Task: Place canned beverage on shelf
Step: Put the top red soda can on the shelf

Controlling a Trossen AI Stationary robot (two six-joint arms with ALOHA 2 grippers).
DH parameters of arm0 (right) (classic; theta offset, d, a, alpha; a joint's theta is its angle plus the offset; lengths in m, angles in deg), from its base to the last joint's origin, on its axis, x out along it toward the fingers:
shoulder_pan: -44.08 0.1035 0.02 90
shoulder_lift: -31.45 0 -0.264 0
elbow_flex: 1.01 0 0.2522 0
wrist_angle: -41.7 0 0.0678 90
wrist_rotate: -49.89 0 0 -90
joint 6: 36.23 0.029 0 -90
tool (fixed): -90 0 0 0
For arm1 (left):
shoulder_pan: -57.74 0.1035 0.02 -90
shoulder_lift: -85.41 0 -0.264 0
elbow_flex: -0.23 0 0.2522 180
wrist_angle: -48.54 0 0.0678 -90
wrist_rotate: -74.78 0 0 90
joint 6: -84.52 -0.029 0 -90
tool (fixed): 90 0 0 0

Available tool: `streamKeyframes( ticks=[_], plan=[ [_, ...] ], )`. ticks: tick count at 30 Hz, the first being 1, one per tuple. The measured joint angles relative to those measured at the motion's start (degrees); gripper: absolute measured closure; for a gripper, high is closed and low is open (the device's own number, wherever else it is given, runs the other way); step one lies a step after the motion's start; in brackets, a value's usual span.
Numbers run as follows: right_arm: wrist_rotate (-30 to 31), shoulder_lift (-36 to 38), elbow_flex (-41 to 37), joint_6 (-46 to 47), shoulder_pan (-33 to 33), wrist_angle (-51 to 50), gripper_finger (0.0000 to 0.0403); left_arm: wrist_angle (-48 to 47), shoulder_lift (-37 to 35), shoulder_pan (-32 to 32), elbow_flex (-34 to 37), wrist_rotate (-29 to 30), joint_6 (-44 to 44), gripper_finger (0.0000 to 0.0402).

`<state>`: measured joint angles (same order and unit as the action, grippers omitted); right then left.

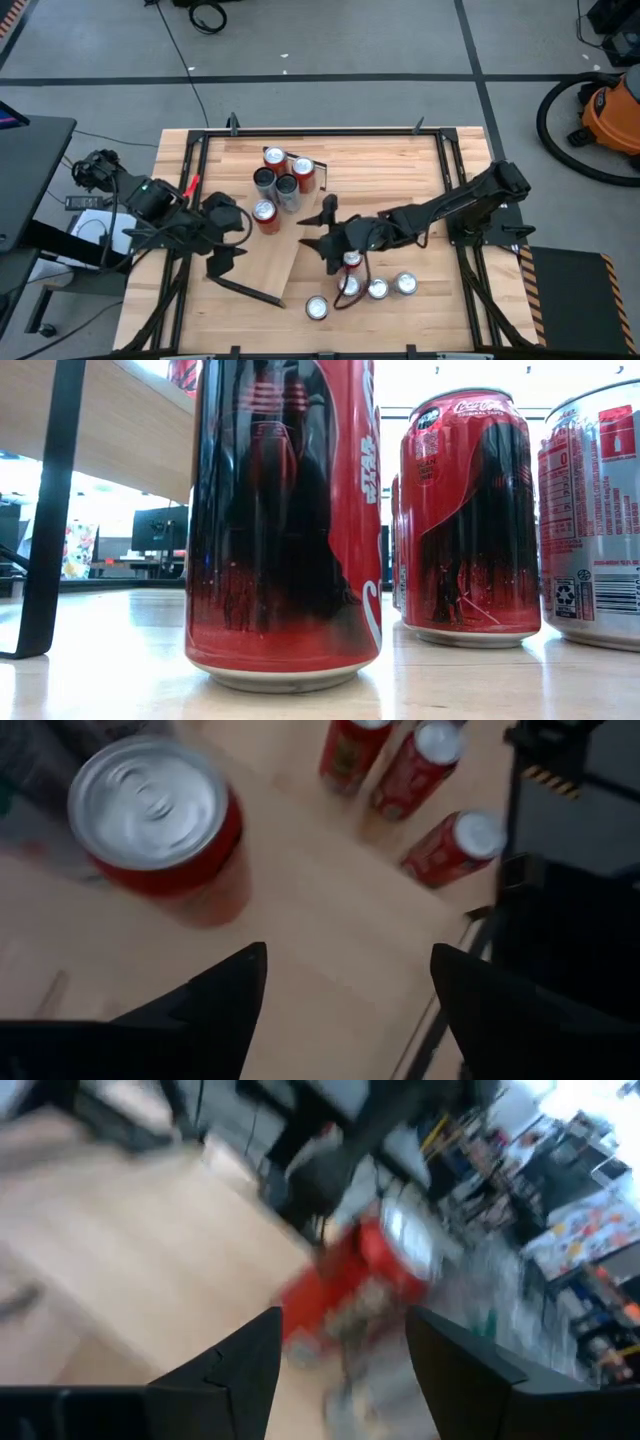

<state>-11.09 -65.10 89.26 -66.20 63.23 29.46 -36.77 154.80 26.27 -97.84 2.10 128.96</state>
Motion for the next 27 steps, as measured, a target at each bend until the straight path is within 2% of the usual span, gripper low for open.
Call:
streamKeyframes(
  ticks=[6,11,13,21,27],
  plan=[
    [5.52,-11.07,14.73,-2.86,1.57,-11.81,0.0190,-5.50,0.01,-0.19,0.04,0.60,0.48,0.0111],
    [9.62,-16.84,21.95,-6.29,1.69,-12.75,0.0190,-11.83,-0.04,-0.26,0.56,2.89,1.12,0.0111],
    [10.56,-17.35,21.92,-6.45,1.08,-13.52,0.0190,-14.31,-0.01,-0.26,1.46,4.56,1.52,0.0111],
    [11.47,-17.67,21.88,-1.69,-1.63,-14.18,0.0190,-14.33,0.00,-0.21,7.17,12.44,1.25,0.0111],
    [8.82,-17.67,21.86,1.67,-2.82,-15.30,0.0190,-14.19,0.02,-0.15,8.92,20.33,7.35,0.0111]
  ],
)
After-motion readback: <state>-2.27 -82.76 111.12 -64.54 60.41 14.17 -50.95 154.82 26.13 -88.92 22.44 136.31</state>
